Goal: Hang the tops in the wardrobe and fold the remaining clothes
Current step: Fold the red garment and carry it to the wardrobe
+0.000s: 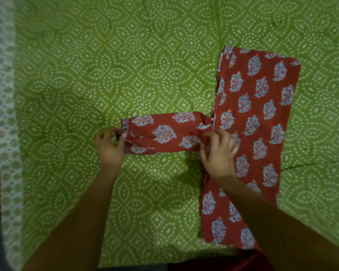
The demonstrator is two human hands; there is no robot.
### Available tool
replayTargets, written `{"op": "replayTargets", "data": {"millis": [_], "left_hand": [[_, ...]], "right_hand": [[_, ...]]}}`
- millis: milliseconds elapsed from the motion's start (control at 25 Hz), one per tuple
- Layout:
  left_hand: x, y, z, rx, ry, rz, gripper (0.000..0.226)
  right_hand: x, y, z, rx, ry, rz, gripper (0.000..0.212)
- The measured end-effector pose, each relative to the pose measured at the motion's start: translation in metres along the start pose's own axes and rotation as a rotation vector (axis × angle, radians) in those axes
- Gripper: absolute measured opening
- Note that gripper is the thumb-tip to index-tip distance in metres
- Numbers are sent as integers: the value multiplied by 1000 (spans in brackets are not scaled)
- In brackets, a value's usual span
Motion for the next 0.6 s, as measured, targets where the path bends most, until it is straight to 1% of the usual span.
{"op": "replayTargets", "data": {"millis": [40,80,120,160,240,320,360,440,480,520,560,600], "left_hand": [[-3,-5,-6,-14,96,-44,32],[-8,-10,-13,-11,205,-83,39],[-11,-9,-19,-7,282,-94,49],[-13,-3,-22,-21,307,-66,60],[-20,21,-21,-120,252,90,78],[-28,35,-17,-221,194,220,81],[-31,39,-16,-270,185,251,79],[-34,44,-14,-315,191,228,76],[-35,42,-12,-288,197,185,77],[-35,39,-9,-266,208,158,81],[-34,38,-9,-269,223,170,85],[-32,37,-8,-307,227,227,88]], "right_hand": [[-3,20,-12,-17,58,90,35],[-3,37,-22,-31,113,162,34],[-1,52,-33,-34,170,209,32],[3,64,-43,-25,234,234,31],[13,86,-66,-25,361,265,36],[24,103,-85,-60,479,307,44],[28,112,-93,-91,541,348,48],[31,129,-105,-109,631,450,44],[34,135,-105,-59,636,471,38],[39,139,-103,32,620,448,33],[46,138,-98,140,596,384,29],[53,134,-95,236,574,305,27]]}}
Point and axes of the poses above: each hand's wrist, its own x-axis towards the middle knuckle, its own z-axis out of the back of the hand, y = z × x, the point moved 8 cm from there along x, towards the middle knuckle, and after that the axes turned 3 degrees about x, right-handed, at the moved point
